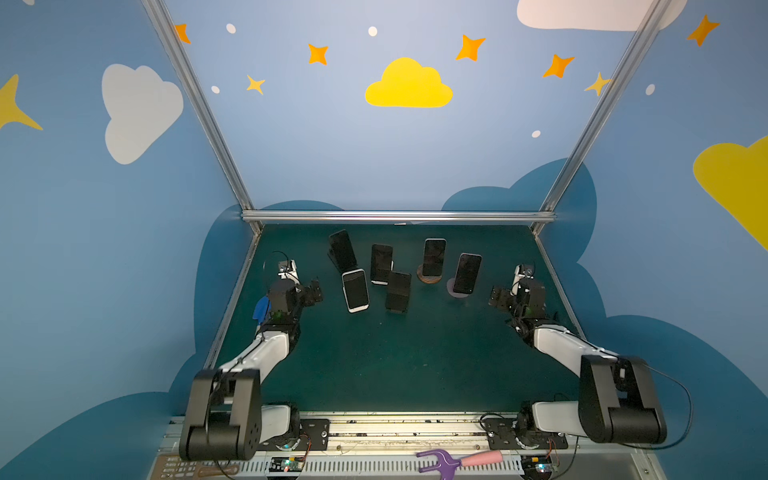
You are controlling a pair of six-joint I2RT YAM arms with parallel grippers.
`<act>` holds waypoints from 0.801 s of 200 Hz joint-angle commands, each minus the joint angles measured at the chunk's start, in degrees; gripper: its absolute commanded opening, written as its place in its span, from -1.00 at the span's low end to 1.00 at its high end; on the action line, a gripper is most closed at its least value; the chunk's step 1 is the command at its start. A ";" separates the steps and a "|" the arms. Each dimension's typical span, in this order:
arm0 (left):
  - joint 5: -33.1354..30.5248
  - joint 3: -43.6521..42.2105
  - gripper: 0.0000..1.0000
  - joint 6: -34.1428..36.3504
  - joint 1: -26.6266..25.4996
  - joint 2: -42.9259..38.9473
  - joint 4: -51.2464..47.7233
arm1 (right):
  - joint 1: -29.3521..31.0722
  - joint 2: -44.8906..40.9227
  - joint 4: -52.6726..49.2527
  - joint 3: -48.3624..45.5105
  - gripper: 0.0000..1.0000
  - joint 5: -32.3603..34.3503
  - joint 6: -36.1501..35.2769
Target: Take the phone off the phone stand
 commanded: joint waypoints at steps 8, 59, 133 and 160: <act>2.85 4.23 1.00 -1.28 0.16 -10.09 -14.34 | 1.57 -6.84 -12.64 5.38 0.95 7.31 3.62; -1.07 12.82 1.00 -32.79 0.17 -21.45 -33.81 | 3.42 -18.88 -27.15 16.04 0.95 10.10 17.31; 11.40 22.79 1.00 -42.65 7.18 -27.35 -65.36 | -1.30 -17.44 -40.23 26.31 0.89 -15.80 33.66; 19.33 22.74 1.00 -39.41 7.35 -26.42 -67.24 | 1.55 -4.19 -56.35 43.09 0.75 -24.80 23.30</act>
